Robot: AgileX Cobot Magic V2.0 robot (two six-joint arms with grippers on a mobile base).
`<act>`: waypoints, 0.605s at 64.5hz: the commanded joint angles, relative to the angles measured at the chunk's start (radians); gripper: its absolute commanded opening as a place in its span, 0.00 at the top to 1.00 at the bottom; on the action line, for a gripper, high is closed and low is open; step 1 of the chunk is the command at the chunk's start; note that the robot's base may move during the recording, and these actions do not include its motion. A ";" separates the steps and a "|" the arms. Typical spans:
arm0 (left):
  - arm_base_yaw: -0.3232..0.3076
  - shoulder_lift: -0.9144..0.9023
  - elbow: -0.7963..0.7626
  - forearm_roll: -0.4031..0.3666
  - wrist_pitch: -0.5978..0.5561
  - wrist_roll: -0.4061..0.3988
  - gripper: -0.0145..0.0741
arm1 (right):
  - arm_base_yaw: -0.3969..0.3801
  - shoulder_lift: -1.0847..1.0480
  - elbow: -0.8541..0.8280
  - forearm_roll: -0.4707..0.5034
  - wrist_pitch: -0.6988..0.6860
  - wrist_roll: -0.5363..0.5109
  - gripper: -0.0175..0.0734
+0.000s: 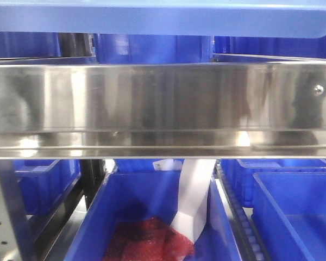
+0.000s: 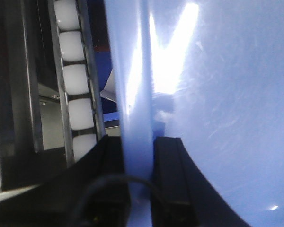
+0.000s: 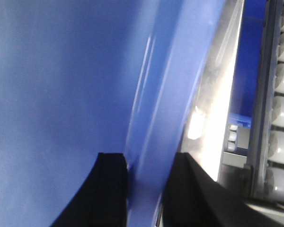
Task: Grab blue tray and place on right shelf
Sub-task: 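Raise the tray with both grippers above the steel shelf lip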
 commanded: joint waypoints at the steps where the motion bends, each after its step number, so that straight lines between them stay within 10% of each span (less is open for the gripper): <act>1: -0.012 -0.030 -0.025 -0.019 0.084 0.026 0.89 | 0.004 -0.028 -0.026 -0.009 -0.046 -0.038 0.74; 39: -0.012 -0.030 -0.025 -0.019 0.084 0.026 0.89 | 0.004 -0.028 -0.026 -0.009 -0.046 -0.038 0.74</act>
